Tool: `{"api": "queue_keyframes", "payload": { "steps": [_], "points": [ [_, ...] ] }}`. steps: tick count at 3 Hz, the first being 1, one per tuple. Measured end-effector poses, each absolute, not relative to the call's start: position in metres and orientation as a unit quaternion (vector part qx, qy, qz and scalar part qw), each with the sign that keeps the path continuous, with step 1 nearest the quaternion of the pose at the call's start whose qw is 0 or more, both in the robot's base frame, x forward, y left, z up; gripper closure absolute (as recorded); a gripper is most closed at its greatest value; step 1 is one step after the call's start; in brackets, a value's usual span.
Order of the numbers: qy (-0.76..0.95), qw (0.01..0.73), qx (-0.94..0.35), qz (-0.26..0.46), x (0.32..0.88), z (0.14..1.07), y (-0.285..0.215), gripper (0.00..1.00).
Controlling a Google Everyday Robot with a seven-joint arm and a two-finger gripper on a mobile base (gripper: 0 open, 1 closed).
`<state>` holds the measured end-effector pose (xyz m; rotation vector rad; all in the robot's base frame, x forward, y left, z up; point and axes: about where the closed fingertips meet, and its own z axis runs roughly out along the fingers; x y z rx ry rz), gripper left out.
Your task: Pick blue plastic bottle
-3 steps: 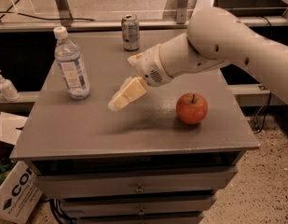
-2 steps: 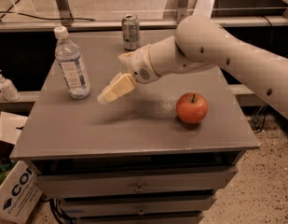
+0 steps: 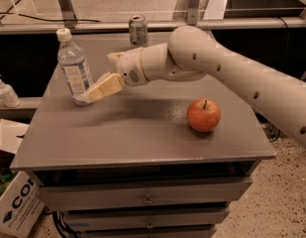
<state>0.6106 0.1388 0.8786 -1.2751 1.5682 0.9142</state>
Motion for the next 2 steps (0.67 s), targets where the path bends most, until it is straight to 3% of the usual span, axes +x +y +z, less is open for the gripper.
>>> {"api": "queue_keyframes", "payload": {
  "steps": [1,2],
  "points": [
    [0.612,0.461,-0.505,0.397,0.606,0.892,0.163,0.00],
    [0.584,0.470,-0.515,0.416,0.594,0.906,0.189,0.18]
  ]
}}
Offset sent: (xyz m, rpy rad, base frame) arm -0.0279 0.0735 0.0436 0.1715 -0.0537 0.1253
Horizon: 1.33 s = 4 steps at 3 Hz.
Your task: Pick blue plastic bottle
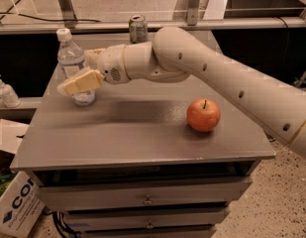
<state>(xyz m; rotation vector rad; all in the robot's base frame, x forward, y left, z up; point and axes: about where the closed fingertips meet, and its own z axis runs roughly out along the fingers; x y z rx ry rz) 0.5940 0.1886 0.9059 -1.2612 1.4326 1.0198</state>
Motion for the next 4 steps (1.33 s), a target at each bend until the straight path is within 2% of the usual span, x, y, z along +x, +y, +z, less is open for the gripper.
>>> {"api": "queue_keyframes", "payload": {
  "steps": [3,4],
  "points": [
    [0.574,0.469,-0.501,0.447,0.586,0.911,0.205,0.87],
    [0.584,0.481,-0.498,0.425,0.609,0.919,0.184,1.00]
  ]
}}
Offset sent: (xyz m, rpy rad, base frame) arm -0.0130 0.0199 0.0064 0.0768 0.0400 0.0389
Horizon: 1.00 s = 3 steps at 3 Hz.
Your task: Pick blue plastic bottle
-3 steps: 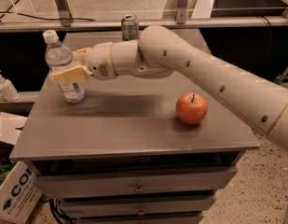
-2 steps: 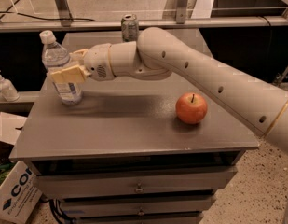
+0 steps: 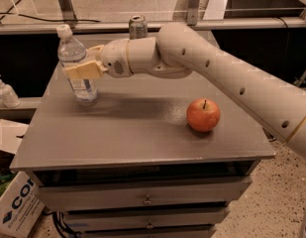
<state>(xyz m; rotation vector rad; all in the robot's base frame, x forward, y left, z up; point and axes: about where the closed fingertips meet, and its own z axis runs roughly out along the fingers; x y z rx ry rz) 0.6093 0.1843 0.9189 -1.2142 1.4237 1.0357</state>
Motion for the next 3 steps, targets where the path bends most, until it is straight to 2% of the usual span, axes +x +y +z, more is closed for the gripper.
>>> {"api": "queue_keyframes", "payload": {
  "steps": [2,3],
  "points": [
    [0.601,0.533,-0.449,0.390,0.653,0.941,0.107,1.00],
    [0.602,0.536,-0.445,0.389,0.653,0.943,0.101,1.00]
  ]
}}
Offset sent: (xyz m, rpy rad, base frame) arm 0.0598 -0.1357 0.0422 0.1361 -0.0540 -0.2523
